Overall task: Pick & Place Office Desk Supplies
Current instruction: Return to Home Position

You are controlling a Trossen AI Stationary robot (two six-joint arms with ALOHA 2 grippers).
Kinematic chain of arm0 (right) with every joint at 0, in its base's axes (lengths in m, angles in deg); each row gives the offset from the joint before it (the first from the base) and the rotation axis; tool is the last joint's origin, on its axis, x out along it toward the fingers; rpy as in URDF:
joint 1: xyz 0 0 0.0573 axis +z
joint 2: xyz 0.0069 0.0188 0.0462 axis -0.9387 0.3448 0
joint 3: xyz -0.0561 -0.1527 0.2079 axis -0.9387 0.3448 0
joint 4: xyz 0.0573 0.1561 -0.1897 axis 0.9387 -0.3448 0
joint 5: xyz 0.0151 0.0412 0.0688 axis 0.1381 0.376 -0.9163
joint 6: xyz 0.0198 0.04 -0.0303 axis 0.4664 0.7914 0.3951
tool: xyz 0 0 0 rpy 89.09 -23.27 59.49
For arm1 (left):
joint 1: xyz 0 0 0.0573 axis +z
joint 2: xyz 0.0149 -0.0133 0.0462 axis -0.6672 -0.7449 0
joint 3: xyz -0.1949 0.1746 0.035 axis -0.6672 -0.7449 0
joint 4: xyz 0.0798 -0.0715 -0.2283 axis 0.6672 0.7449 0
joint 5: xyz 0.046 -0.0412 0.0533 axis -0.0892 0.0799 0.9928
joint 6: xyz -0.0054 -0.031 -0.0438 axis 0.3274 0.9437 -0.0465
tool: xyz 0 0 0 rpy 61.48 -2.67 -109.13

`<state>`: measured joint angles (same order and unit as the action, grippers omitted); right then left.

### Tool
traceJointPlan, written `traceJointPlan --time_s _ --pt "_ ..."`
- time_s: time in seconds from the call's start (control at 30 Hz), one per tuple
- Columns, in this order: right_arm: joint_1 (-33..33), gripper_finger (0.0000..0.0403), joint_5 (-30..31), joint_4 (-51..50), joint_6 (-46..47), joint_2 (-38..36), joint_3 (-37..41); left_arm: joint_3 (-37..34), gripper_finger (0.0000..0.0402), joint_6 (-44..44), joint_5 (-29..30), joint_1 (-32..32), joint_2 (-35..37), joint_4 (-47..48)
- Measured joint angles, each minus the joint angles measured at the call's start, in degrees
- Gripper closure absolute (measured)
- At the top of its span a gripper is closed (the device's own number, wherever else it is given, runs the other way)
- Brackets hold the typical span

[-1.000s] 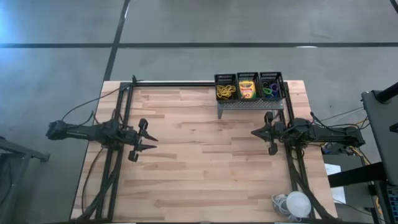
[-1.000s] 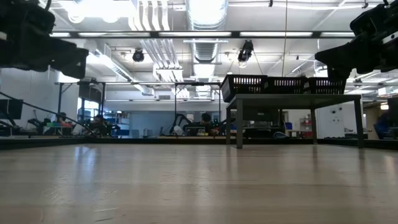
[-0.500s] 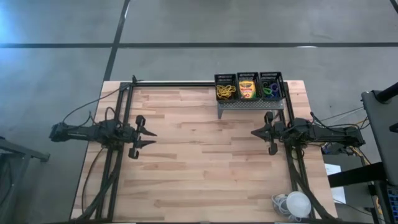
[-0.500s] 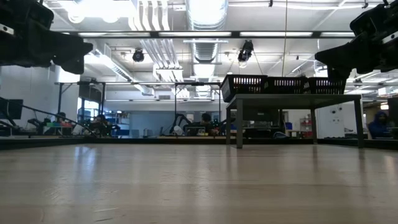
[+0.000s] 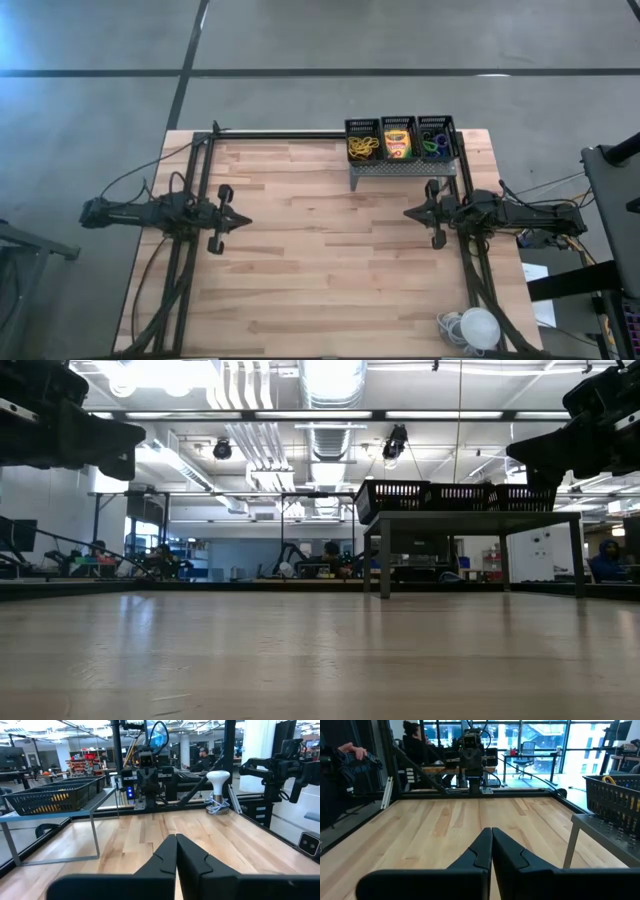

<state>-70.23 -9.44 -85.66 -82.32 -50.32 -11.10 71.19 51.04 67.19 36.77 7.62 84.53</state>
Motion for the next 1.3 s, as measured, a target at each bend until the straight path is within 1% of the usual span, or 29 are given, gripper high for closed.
traceJointPlan --time_s 0.33,0.47,0.6,0.87,1.13,1.3 --pt "0.0 0.0394 0.0 0.0 0.1 0.0 0.0 0.0 0.0400 -0.3 -0.5 1.3 0.0 0.0" --pt "0.0 0.0394 0.0 0.0 0.1 0.0 0.0 0.0 0.0400 -2.4 -1.5 1.3 0.0 0.0" --pt "0.0 0.0394 0.0 0.0 -0.1 0.0 0.0 0.0 0.0401 1.8 0.6 2.4 0.0 0.3" --pt "0.0 0.0394 0.0 0.0 -0.1 0.0 0.0 0.0 0.0401 1.3 0.6 2.6 0.0 0.2" --pt "0.0 0.0394 0.1 0.0 0.0 0.0 0.0 0.0 0.0381 1.4 0.8 2.6 -1.0 0.2" --pt "0.0 0.0394 0.0 0.0 -0.1 0.0 0.0 0.0 0.0377 1.4 0.8 2.6 -1.0 0.2"
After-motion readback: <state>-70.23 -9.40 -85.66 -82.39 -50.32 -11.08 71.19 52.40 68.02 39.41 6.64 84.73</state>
